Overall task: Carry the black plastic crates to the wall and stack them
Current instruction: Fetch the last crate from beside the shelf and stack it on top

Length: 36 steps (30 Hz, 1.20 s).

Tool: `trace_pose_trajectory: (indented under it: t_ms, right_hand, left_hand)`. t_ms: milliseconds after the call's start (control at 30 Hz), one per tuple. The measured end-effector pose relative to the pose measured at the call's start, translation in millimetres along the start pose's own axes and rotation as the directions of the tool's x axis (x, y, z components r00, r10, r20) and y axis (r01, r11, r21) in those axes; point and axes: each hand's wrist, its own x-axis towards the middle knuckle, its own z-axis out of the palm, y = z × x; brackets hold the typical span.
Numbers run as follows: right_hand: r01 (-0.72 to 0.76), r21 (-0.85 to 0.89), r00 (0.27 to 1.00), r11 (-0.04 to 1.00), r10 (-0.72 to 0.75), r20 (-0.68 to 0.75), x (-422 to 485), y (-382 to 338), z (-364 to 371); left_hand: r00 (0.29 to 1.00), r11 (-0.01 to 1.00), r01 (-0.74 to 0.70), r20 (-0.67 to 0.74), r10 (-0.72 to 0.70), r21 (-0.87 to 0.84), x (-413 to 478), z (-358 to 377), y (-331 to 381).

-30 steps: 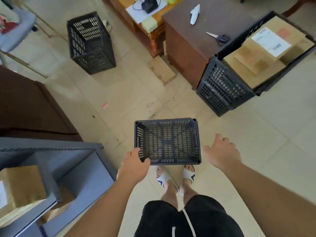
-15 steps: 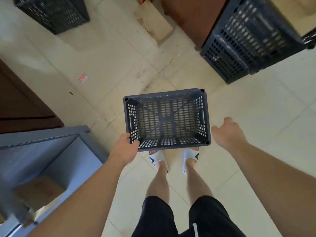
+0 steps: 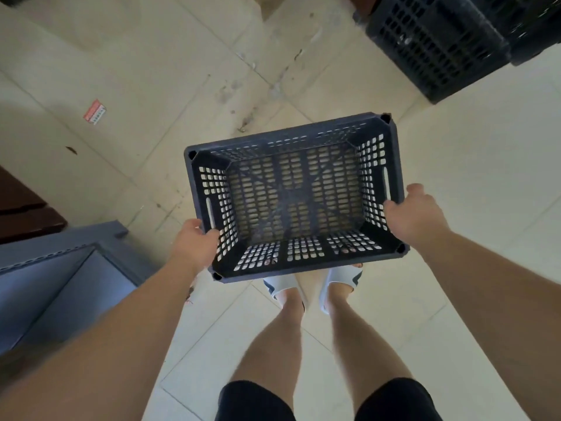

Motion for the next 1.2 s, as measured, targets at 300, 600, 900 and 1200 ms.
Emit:
trace_pose_trajectory:
  t_ms: [300,600,900,1200]
  right_hand:
    - [0.033,0.051,0.996,0.998,-0.029,-0.086,87.6,9.3,49.2]
    - [0.050,0.095,0.989,0.994,-0.036,-0.143,129.6,13.0,59.5]
    - [0.079,0.099,0.990,0.992,-0.066,-0.126,79.0,43.6,8.7]
    - [-0.014,0.246,0.984,0.969,0.057,-0.168,-69.9,115.0,-107.1]
  left_hand:
    - [0.967,0.988,0.019,-0.249,-0.057,-0.152,79.3,40.8,-6.5]
    - [0.977,0.931,-0.027,-0.208,-0.053,-0.364,122.0,57.0,-18.7]
    - [0.978,0.938,-0.067,-0.208,-0.005,-0.339,57.8,35.5,-10.7]
    - [0.984,0.967,-0.149,-0.126,0.124,-0.207,-99.4,-39.4,47.1]
